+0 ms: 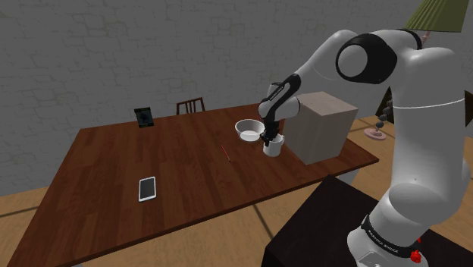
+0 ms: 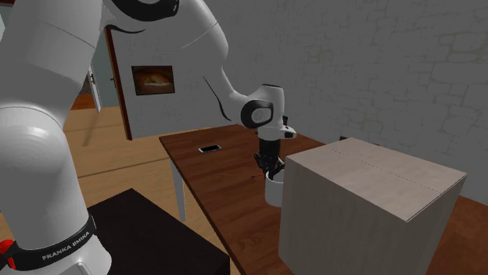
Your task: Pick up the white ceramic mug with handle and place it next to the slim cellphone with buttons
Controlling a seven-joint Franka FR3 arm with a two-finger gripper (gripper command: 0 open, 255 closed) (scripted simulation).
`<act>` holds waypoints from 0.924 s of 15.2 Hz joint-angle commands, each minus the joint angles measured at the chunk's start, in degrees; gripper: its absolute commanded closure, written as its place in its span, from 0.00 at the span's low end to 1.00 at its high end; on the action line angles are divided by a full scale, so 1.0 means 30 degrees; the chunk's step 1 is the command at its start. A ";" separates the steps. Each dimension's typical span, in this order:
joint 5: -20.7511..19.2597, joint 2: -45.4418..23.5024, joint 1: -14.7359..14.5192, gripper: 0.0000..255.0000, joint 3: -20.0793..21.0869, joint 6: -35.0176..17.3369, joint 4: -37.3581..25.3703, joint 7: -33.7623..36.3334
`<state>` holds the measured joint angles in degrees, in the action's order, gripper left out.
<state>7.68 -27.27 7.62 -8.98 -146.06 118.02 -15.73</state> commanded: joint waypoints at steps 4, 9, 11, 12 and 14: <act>-0.0287 0.0992 -0.0168 1.00 -0.0196 0.1019 -0.0037 0.0231; -0.0567 0.1953 -0.0289 1.00 -0.0362 0.2028 -0.0098 0.0422; -0.0676 0.2320 -0.0331 1.00 -0.0421 0.2443 -0.0152 0.0497; -0.0730 0.2499 -0.0351 1.00 -0.0448 0.2652 -0.0185 0.0534; -0.0837 0.2849 -0.0388 1.00 -0.0499 0.3075 -0.0264 0.0606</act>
<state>5.38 -19.45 6.52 -10.37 -137.46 117.13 -14.02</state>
